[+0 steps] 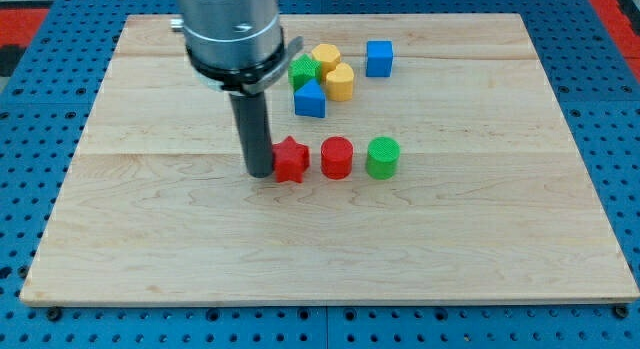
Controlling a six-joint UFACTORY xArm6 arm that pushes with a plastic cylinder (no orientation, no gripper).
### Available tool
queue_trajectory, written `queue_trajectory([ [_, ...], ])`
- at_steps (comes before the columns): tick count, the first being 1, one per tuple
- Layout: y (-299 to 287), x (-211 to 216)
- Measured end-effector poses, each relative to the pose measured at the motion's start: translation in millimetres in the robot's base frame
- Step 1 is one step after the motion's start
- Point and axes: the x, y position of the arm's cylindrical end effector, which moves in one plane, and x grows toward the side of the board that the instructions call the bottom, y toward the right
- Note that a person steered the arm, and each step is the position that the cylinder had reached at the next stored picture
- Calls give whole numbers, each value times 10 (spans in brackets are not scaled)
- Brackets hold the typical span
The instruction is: Move the red star to the bottom right of the heart
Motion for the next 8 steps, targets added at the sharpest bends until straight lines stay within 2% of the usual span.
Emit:
queue_trajectory([
  [3, 894, -102],
  [5, 1079, -436],
  [7, 1647, 63],
  [8, 1808, -33],
])
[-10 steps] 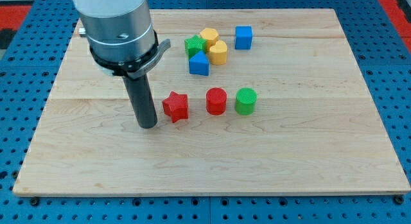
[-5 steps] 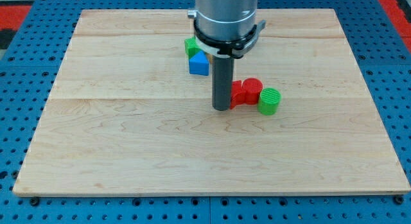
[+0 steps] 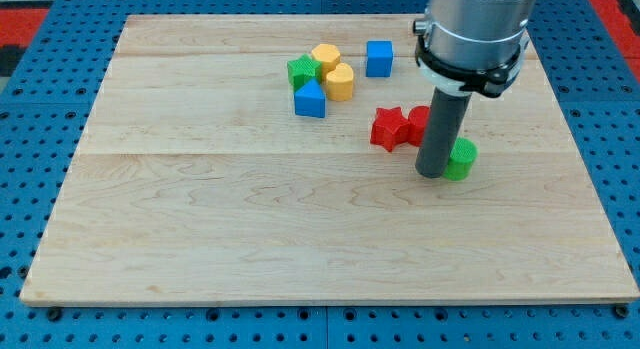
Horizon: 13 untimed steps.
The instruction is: Move the red star to the bottom right of the heart
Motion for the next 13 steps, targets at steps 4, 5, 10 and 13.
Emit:
queue_trajectory([
  [4, -460, -355],
  [5, -324, -177],
  [10, -390, -720],
  [13, 126, -1005],
])
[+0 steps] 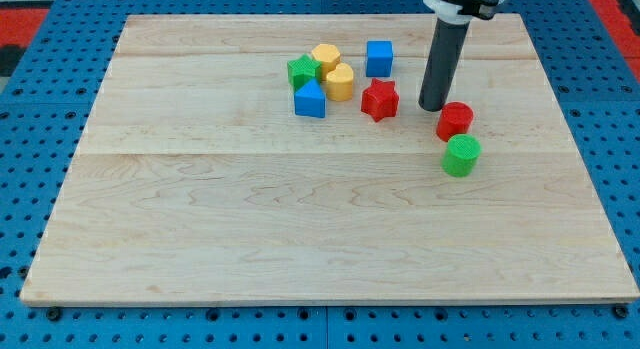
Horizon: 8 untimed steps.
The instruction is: Move the red star to the bottom right of the heart
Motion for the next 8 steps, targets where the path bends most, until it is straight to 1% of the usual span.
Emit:
queue_trajectory([
  [2, -87, 138],
  [3, -116, 129],
  [7, -637, 73],
  [8, -510, 115],
])
